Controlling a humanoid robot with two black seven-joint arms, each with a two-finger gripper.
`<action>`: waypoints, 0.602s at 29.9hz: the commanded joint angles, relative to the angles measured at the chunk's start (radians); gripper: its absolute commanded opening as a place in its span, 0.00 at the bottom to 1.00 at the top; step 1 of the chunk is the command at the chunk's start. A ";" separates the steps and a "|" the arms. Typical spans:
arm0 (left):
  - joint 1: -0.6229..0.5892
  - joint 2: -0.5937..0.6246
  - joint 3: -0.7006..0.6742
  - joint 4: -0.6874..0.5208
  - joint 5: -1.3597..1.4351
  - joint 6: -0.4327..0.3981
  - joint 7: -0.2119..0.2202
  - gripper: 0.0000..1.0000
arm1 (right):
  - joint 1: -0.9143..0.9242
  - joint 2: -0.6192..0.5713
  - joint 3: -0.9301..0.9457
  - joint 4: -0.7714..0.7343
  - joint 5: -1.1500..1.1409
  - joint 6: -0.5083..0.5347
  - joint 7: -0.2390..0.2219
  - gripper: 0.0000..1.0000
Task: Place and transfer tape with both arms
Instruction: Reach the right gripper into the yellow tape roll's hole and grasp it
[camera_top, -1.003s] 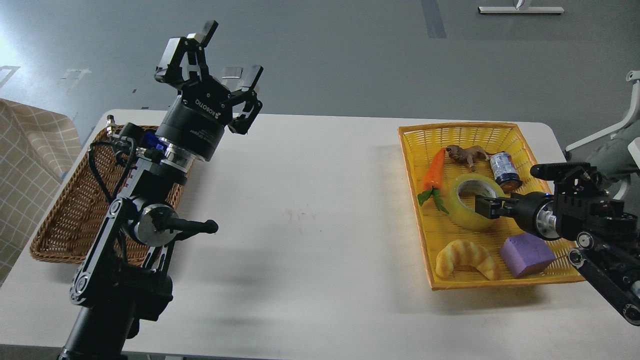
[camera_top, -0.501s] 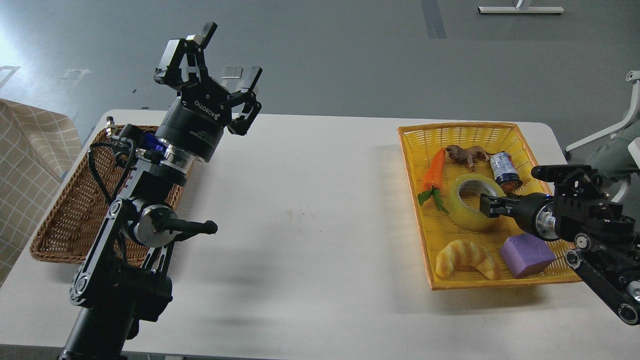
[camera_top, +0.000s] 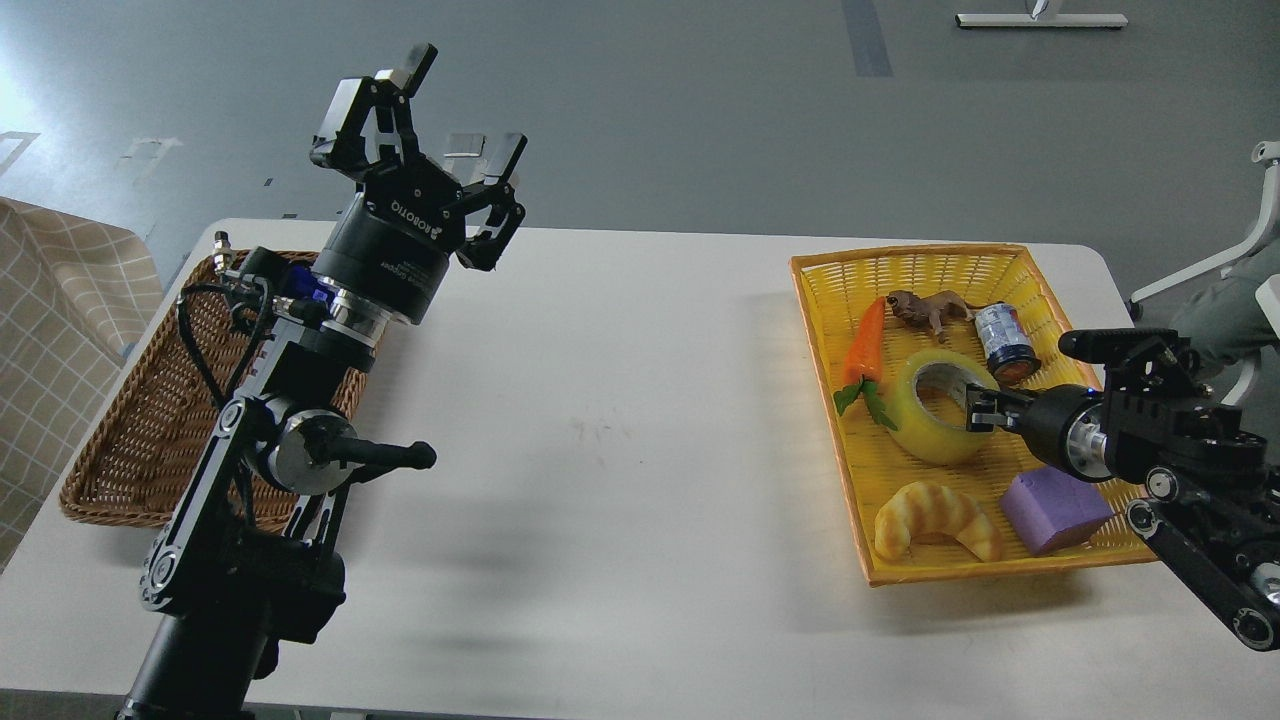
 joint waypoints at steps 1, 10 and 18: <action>0.000 0.000 0.000 -0.001 0.000 0.000 0.000 0.98 | -0.004 -0.012 0.002 0.012 0.002 0.002 0.001 0.08; 0.000 0.000 0.001 -0.001 0.000 0.000 0.000 0.98 | -0.022 -0.082 0.003 0.103 0.007 0.007 0.001 0.07; -0.006 0.000 0.003 0.003 -0.002 0.000 0.002 0.98 | -0.019 -0.157 0.009 0.241 0.005 0.033 0.001 0.05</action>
